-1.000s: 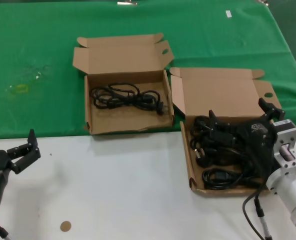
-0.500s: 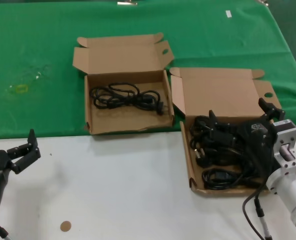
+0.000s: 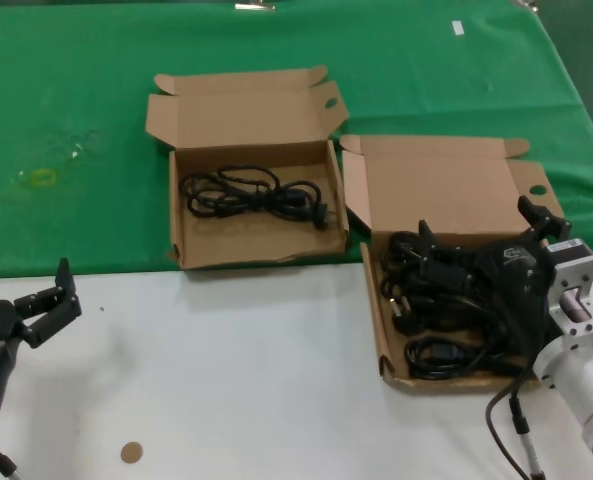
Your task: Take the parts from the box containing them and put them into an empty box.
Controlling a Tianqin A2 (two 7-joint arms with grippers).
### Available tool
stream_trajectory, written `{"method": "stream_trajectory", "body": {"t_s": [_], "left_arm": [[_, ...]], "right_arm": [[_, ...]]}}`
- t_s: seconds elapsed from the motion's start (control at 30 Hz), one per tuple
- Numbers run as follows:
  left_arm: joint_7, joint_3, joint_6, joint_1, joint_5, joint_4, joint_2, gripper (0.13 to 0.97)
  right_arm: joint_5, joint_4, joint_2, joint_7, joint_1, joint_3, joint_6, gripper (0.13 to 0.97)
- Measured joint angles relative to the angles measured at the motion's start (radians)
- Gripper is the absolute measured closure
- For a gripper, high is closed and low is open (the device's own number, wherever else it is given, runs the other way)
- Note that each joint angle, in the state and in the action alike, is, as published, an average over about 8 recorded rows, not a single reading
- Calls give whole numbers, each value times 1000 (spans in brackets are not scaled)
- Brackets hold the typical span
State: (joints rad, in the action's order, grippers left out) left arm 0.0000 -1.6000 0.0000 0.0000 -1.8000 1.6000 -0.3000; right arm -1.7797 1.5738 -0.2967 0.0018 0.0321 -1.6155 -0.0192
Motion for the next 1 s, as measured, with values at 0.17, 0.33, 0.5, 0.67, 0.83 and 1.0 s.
{"method": "stream_trajectory", "body": {"t_s": [0.17, 0.33, 0.5, 0.67, 0.83, 1.0], "left_arm": [[0, 0, 0, 0, 0, 0, 0, 132], [0, 0, 0, 0, 0, 0, 0, 132], [0, 0, 0, 0, 0, 0, 0, 132], [0, 0, 0, 0, 0, 0, 0, 132], [0, 0, 0, 0, 0, 0, 0, 132], [0, 0, 0, 0, 0, 0, 0, 132]], "right_arm": [[0, 0, 0, 0, 0, 0, 0, 129], [0, 0, 0, 0, 0, 0, 0, 129], [0, 0, 0, 0, 0, 0, 0, 129], [0, 0, 0, 0, 0, 0, 0, 129], [0, 0, 0, 0, 0, 0, 0, 129], [0, 0, 0, 0, 0, 0, 0, 129]]}}
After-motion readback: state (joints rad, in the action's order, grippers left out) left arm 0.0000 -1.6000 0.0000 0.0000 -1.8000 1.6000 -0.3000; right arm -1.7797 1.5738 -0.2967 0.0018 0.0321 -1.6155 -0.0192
